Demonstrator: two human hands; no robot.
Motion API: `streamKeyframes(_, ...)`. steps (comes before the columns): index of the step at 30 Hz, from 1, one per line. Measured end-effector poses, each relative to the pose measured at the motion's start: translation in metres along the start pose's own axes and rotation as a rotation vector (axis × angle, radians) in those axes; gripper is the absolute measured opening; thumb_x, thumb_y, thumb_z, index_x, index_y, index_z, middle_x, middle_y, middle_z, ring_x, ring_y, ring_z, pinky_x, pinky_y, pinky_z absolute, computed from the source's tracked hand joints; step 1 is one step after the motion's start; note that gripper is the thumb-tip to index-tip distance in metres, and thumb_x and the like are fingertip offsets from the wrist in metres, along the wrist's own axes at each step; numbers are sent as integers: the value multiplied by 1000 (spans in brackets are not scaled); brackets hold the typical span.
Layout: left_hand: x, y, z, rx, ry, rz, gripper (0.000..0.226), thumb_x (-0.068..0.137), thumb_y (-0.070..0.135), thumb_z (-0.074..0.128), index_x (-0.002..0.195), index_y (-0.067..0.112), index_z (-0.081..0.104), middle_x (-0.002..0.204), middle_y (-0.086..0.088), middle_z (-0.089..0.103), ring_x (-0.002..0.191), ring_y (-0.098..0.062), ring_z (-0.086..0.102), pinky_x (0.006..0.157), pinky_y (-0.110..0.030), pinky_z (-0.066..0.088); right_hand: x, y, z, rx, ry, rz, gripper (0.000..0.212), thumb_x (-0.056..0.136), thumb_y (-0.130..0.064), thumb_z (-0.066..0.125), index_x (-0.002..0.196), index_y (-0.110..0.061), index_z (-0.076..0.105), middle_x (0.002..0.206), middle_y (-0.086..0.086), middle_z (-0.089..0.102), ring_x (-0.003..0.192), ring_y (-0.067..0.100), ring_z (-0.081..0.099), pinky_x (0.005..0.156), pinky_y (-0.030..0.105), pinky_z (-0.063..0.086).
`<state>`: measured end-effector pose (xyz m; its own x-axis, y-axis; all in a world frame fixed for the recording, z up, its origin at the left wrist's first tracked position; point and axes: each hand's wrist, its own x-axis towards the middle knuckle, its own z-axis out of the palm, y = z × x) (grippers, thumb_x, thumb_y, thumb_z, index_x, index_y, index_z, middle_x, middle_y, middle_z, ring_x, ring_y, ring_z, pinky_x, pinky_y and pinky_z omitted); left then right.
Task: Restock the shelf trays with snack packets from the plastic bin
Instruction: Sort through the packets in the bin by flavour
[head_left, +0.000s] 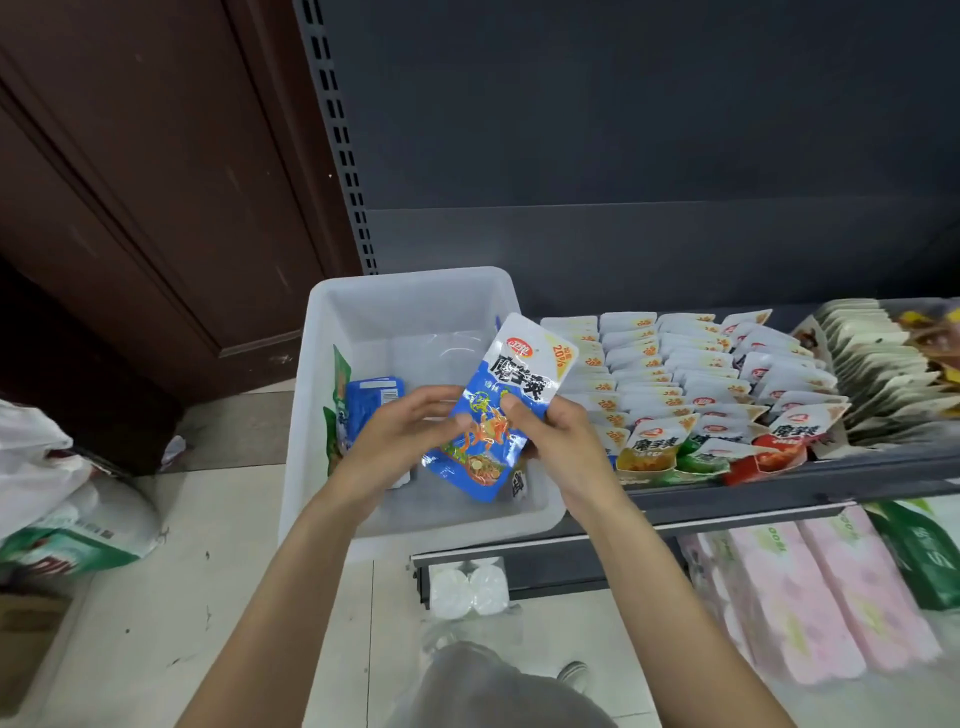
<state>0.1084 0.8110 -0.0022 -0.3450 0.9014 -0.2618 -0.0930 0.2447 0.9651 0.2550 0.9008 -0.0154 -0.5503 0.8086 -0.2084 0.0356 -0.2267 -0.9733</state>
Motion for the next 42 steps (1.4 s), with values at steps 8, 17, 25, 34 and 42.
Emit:
streamKeyframes(8,20,-10,54,350,-40,210,15,75,10,78,82,15,65,83,-6,71,66,-13,64,64,-24,52,-27,-25,-66,-161,250,-303,8,86,-4,65,87,-12,66,78,-12,72,70,-1,65,53,17,50)
streamKeyframes(17,54,-29,104,1082,67,506,32,76,40,74,95,15,71,96,3,66,96,-19,53,69,-26,40,-27,7,-103,-493,225,-368,7,90,-43,58,96,-39,60,93,-6,71,83,15,69,70,51,56)
streamKeyframes(25,62,-49,96,1015,185,742,17,63,20,85,73,18,71,83,3,63,81,-13,47,69,-19,37,-17,51,-104,-530,353,-420,10,91,-16,62,100,-14,66,85,-8,69,80,10,70,71,25,57)
streamKeyframes(34,64,-55,86,1047,176,641,16,70,28,81,77,17,72,86,4,61,82,-16,54,68,-18,37,-4,60,-96,-889,343,-480,14,88,-14,65,102,-9,69,75,-1,69,60,1,55,61,-5,33)
streamKeyframes(42,65,-64,84,982,182,529,12,82,28,71,85,17,71,94,4,60,90,-16,55,69,-21,37,3,59,-88,-995,338,-398,27,90,-19,63,117,-13,65,86,5,73,71,19,69,65,18,44)
